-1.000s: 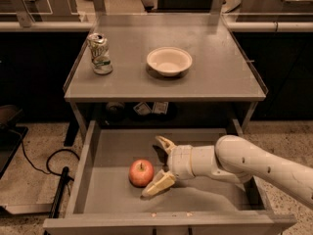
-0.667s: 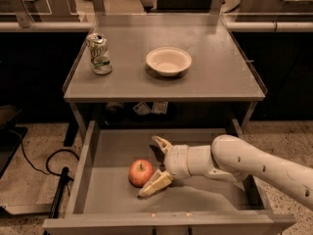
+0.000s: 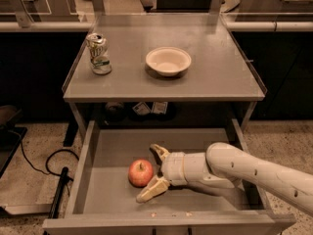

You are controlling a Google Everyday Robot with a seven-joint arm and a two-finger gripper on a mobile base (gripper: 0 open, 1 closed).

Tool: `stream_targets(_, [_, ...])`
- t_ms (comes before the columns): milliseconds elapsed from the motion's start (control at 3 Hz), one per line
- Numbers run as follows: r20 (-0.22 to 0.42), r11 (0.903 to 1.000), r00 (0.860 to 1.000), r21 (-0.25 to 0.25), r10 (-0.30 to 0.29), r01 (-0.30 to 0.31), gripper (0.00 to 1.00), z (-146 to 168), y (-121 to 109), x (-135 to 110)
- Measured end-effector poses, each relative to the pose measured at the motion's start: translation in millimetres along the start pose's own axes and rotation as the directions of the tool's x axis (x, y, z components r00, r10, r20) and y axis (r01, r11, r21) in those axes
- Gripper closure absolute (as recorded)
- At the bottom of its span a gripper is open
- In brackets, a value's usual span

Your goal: Pick apple from top drawer and place on counter

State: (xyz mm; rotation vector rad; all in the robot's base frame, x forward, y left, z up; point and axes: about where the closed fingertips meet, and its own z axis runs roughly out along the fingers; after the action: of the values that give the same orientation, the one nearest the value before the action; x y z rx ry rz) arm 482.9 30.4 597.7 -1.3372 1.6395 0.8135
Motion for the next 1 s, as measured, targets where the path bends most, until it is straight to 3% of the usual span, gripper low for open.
stream_targets(667, [0.008, 0.9998, 1.000, 0.005, -0.021, 0.020, 0.00, -2, 2, -12])
stream_targets(1000, [0.014, 0.9985, 0.999, -0.012, -0.053, 0.053, 0.00, -5, 7, -47])
